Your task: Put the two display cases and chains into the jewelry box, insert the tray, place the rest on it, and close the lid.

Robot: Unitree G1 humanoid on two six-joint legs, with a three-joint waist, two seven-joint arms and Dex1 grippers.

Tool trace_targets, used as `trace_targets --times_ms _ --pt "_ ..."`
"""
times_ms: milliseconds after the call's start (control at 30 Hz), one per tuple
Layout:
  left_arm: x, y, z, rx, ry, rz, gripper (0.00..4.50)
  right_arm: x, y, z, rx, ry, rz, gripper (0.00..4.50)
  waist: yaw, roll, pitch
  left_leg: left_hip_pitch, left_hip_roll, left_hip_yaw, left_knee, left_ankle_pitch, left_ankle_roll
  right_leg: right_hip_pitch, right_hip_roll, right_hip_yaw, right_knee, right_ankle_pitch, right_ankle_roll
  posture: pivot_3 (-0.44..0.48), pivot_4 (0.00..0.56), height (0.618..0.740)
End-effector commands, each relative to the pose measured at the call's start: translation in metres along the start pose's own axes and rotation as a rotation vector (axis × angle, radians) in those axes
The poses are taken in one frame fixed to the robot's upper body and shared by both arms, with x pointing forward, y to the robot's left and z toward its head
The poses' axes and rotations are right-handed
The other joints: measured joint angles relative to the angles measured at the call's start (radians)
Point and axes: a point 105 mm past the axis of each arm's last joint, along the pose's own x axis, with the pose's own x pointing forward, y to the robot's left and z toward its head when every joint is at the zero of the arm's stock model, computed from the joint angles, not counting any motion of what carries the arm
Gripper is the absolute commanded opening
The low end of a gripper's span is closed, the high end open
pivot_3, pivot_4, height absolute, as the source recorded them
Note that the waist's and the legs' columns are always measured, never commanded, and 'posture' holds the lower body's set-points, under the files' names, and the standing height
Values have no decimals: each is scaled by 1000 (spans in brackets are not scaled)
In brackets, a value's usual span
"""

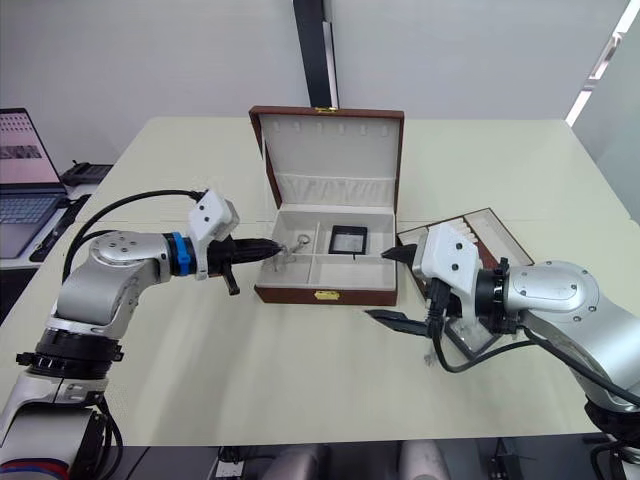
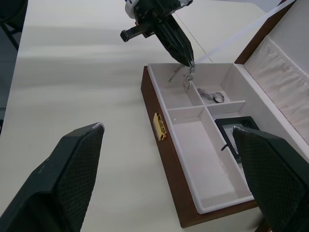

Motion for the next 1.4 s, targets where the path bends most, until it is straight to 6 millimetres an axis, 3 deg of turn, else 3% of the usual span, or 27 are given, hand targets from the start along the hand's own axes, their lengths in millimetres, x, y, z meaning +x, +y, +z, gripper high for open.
trace_targets --times_ms 33,67,167,433,567,733,967,1200,1400 --pt "0 0 14 17 -34 -10 34 -2 2 6 -39 -6 -6 4500 0 0 0 0 0 0 0 0 0 0 0 0 0 0 0 0 150 740" --pt "1 -1 14 9 -29 -11 34 -2 2 6 -39 -5 -6 4500 0 0 0 0 0 0 0 0 0 0 0 0 0 0 0 0 150 740" --pt "0 -1 12 13 -11 -12 736 -3 1 5 -37 -2 -8 4500 -1 0 0 0 0 0 0 0 0 0 0 0 0 0 0 0 150 740" --pt "-7 -2 19 35 -17 -11 3176 -3 -1 3 -28 14 -12 4500 -1 0 0 0 0 0 0 0 0 0 0 0 0 0 0 0 150 740" --pt "-27 2 35 50 -117 5 4470 -9 -9 7 -46 -3 -51 4500 -1 0 0 0 0 0 0 0 0 0 0 0 0 0 0 0 150 740" --pt "-77 23 22 47 -114 150 4492 -50 -36 4 -109 15 -227 4500 -2 0 1 0 1 1 -1 0 0 -3 0 0 0 0 0 0 150 740" --pt "-128 32 -28 -59 -73 346 4492 -123 -50 -36 -82 212 -448 4500 9 0 1 0 1 1 -1 0 0 0 -1 0 -1 0 0 0 150 740" --pt "-156 20 -95 -180 -36 524 4492 -185 -28 -93 63 371 -611 4500 17 1 1 2 1 1 -2 -2 4 2 -1 0 -1 0 0 0 150 740" --pt "-170 5 -129 -311 -18 608 4492 -205 -5 -125 190 402 -713 4500 18 1 1 3 2 1 -2 -3 4 2 -1 0 -1 0 0 0 150 740"
